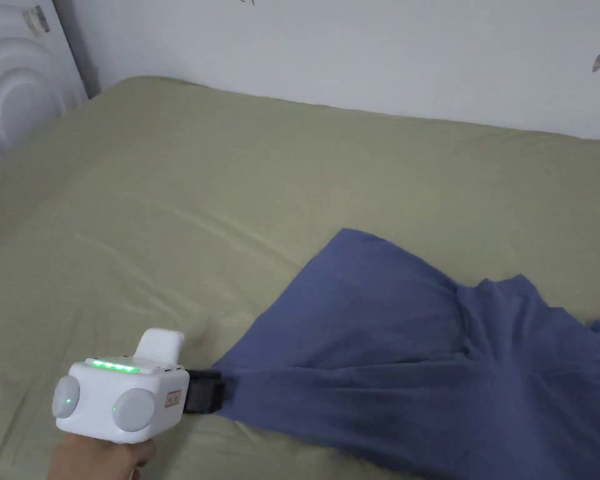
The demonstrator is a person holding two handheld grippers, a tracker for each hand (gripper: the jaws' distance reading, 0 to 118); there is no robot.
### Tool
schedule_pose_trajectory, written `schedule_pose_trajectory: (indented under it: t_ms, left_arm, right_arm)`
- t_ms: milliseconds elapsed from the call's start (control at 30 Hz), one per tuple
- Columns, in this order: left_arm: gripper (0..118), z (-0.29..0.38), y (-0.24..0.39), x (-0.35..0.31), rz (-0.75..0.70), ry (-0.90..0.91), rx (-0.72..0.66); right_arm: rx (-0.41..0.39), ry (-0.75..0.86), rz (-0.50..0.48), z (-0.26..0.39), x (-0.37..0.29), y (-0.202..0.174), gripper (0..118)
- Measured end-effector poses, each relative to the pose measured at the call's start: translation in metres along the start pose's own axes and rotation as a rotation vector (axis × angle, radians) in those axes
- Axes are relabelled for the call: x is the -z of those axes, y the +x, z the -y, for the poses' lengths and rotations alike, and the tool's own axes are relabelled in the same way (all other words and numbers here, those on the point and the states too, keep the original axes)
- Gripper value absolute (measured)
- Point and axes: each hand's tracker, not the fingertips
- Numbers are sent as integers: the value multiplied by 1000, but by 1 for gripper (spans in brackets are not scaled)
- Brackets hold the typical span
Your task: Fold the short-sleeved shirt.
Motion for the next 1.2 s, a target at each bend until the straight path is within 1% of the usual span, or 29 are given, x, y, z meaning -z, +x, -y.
schedule_pose_trajectory:
  t_ms: [33, 67, 100, 133, 167, 200, 233, 267, 300, 333, 367, 400, 433, 467, 500, 567, 600, 633, 667, 700, 733, 767, 800, 833, 900, 1000, 1067, 1133, 1200]
  left_arm:
    - [104, 1, 0, 5, -14, -4, 7]
    - [83, 3, 0, 8, -9, -2, 7]
    - [74, -3, 0, 7, 24, 6, -16]
    - [60, -4, 0, 2, 17, 14, -8]
    - [32, -3, 1, -5, 44, 35, 11]
    - [1, -2, 4, -12, 34, 55, 13]
    - [1, 1, 6, -19, 21, 84, 15]
    - [1, 2, 8, -26, 45, 89, 23]
    - [1, 3, 11, -33, 36, 94, 28]
    - [1, 5, 13, -39, 24, 115, 36]
    - [1, 7, 14, -44, 24, 118, 38]
    - [1, 8, 14, -48, 25, 117, 36]
    - [1, 9, 14, -50, 29, 117, 33]
    - [1, 11, 14, -52, 31, 119, 31]
    - [1, -7, 34, -61, 24, 111, 35]
    - [1, -13, 43, -64, 21, 103, 33]
    - [1, -14, 44, -63, 20, 101, 32]
    - [1, -17, 43, -63, 19, 93, 28]
    - [1, -18, 43, -62, 19, 87, 28]
    - [1, -20, 45, -62, 18, 88, 30]
    - [1, -21, 47, -62, 18, 87, 33]
    - [1, -22, 43, -62, 21, 87, 33]
    - [1, -24, 44, -62, 19, 87, 39]
    - [1, -27, 46, -63, 16, 87, 47]
    - [1, -27, 40, -61, 14, 96, 50]
    - [1, -35, 42, -66, 12, 115, 55]
    - [1, -46, 47, -76, 7, 137, 56]
    - [1, -63, 48, -89, 9, 175, 42]
    - [1, -89, 45, -106, 26, 231, 31]
  right_arm:
    - [1, -16, 8, 0, 3, 3, 0]
    - [3, -29, 17, -3, 8, 10, 0]
    - [-5, -49, 29, -6, 16, 18, 0]
    - [-32, -73, 53, -10, 26, 27, 0]
    - [-71, -81, 89, -12, 40, 37, 0]
    - [-102, -103, 102, -18, 60, 47, 0]
    - [-120, -143, 109, -23, 81, 56, 0]
    - [-127, -195, 105, -29, 107, 66, 3]
    - [-123, -237, 72, -31, 135, 75, 16]
    - [-127, -279, 60, -34, 161, 81, 57]
    - [-123, -342, 24, -34, 187, 87, 79]
    - [-135, -393, 40, -33, 213, 90, 83]
    - [-163, -436, 51, -30, 234, 92, 82]
    - [-184, -486, 27, -27, 252, 92, 82]
    - [-188, -538, 9, -22, 268, 92, 82]
    - [-203, -612, -4, -9, 286, 92, 81]
    - [-200, -678, -7, -3, 292, 94, 80]
    - [-172, -747, -2, 3, 296, 97, 68]
    - [-133, -764, -20, 6, 295, 102, 45]
    - [-96, -697, -49, 6, 286, 107, 15]
    - [-49, -641, -41, 0, 278, 111, 4]
    - [8, -623, -34, -4, 270, 115, 4]
    - [38, -603, -43, -8, 263, 119, 4]
    - [52, -599, -70, -11, 252, 117, 4]
    - [26, -531, -41, -23, 230, 118, 4]
    - [85, -425, -68, -49, 186, 114, 4]
    - [55, -356, -60, -70, 154, 111, 4]
    - [15, -282, -35, -98, 115, 101, 4]
    - [-4, -202, -19, -129, 79, 100, 4]
